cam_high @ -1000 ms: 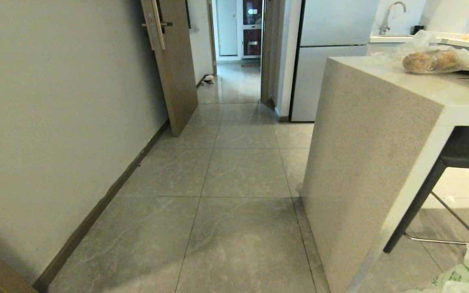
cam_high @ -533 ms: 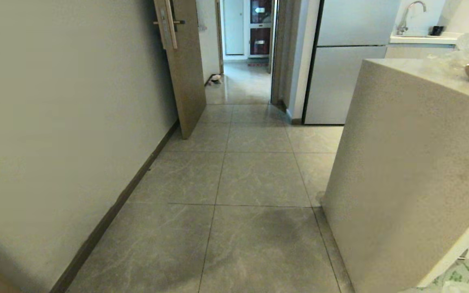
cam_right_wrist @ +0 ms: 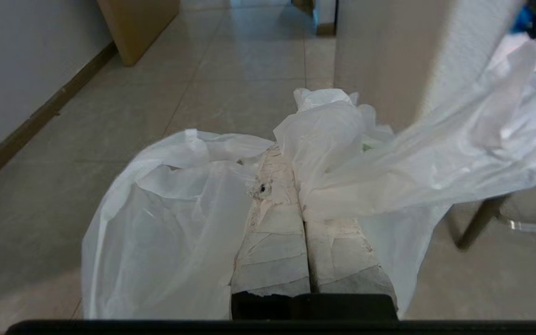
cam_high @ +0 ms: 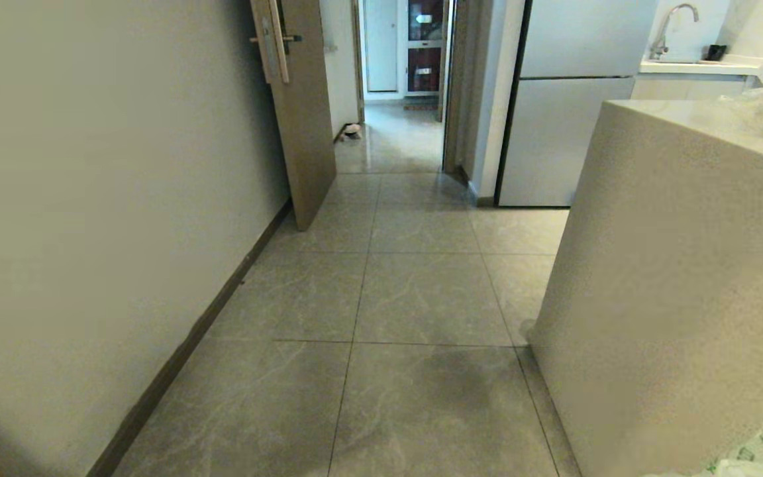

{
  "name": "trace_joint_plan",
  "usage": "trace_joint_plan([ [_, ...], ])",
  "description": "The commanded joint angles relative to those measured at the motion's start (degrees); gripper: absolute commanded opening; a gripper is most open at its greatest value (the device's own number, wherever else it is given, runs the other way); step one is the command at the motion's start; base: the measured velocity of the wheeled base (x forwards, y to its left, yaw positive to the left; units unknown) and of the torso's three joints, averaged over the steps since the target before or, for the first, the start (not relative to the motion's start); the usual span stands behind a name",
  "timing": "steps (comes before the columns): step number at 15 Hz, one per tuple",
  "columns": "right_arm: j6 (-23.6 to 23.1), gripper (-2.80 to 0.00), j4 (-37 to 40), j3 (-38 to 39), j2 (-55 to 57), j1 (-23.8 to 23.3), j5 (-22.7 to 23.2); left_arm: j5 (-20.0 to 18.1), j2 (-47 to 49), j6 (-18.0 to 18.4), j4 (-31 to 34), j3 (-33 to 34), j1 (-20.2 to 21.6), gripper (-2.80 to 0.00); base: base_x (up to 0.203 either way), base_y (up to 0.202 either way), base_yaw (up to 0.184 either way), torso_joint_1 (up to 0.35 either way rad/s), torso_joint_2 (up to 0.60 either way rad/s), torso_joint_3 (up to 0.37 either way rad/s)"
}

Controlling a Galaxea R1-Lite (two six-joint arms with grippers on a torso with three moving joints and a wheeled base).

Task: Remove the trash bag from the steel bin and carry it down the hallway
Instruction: Put the trash bag at the door

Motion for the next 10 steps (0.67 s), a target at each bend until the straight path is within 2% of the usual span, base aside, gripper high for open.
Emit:
trace_joint_plan([
  [1,0.01,-2.80,0.07,0.00,0.09,0.05,-0.03,0.00,-0.02,0.09,-0.13,0.00,0.00,-2.80,0.187,0.000,-0.003,0.002,0.00,0.002],
  [10,0.01,-2.80,0.07,0.00,0.09,0.05,-0.03,0.00,-0.02,-0.09,-0.13,0.00,0.00,-2.80,0.180,0.000,-0.003,0.002,0.00,0.003],
])
